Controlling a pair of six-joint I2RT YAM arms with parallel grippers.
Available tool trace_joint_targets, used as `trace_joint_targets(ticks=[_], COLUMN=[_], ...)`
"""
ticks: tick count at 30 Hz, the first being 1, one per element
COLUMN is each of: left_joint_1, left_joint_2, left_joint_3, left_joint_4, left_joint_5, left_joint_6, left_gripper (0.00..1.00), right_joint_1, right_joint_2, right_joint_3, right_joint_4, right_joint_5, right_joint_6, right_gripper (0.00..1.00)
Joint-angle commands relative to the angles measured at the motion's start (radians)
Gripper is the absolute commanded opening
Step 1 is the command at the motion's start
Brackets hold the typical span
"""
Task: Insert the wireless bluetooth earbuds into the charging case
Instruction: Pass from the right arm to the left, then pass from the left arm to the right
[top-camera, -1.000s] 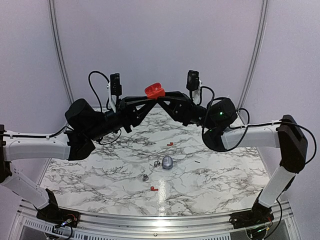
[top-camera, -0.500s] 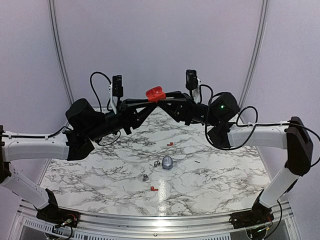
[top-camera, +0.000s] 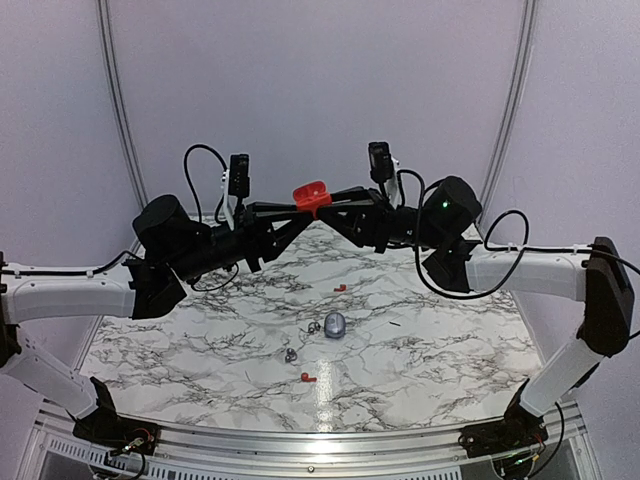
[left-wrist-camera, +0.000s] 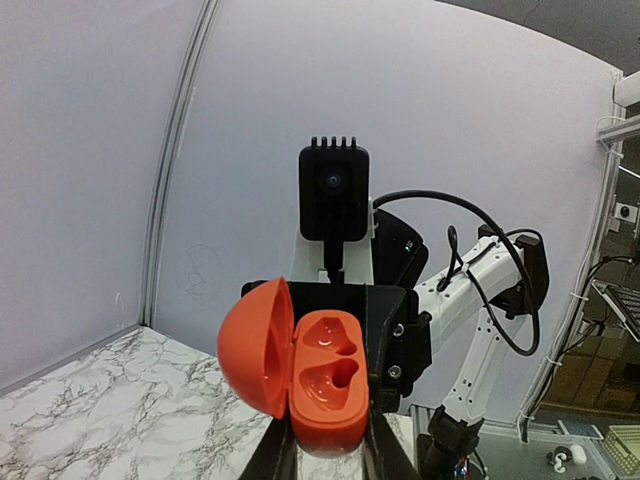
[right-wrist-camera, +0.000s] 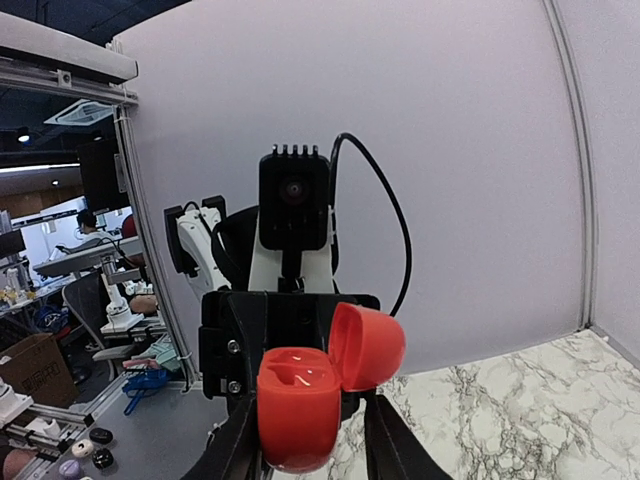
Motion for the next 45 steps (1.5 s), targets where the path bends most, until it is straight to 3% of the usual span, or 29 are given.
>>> trace_joint_targets(ticks=[1,7,30,35,37,40,45], left_joint_1=[0.006,0.01,0.035,0.037,0.036,0.037,0.035], left_joint_2=[-0.022,-0.02,-0.058,-0.05,-0.049,-0.047,-0.029], left_joint_3=[0.018,0.032,-0.017,-0.005,-0.005,-0.004,0.007], left_joint_4=[-0.032,-0.075,-0.126,-0.131,-0.131,-0.131,-0.087], left_joint_5=[0.043,0.077,0.093,0.097,0.09,0.087,0.065], left_joint_6=[0.014,0.025,0.028,0.032,0.032,0.031,0.018], left_gripper=[0.05,0.05,0.04,0.04,0.09,0.25,0.31], right_joint_1=[-0.008,-0.01,-0.026,-0.025,-0.025,-0.026,-0.015], right_joint_2=[-0.014,-0.019,-0.036,-0.023,-0.019,-0.017,0.006], right_joint_3=[0.028,0.033,0.001,-0.002,-0.01,-0.027,-0.036], right_joint_4=[-0.071,-0.108,-0.104,-0.069,-0.047,-0.001,0.106], right_joint_5=[-0.044,-0.065,-0.08,-0.085,-0.087,-0.08,-0.049], right_joint_6=[-0.027,-0.04,-0.035,-0.008,0.011,0.038,0.094], right_gripper=[0.35,0.3,0.25,0.16,0.11,0.08,0.07])
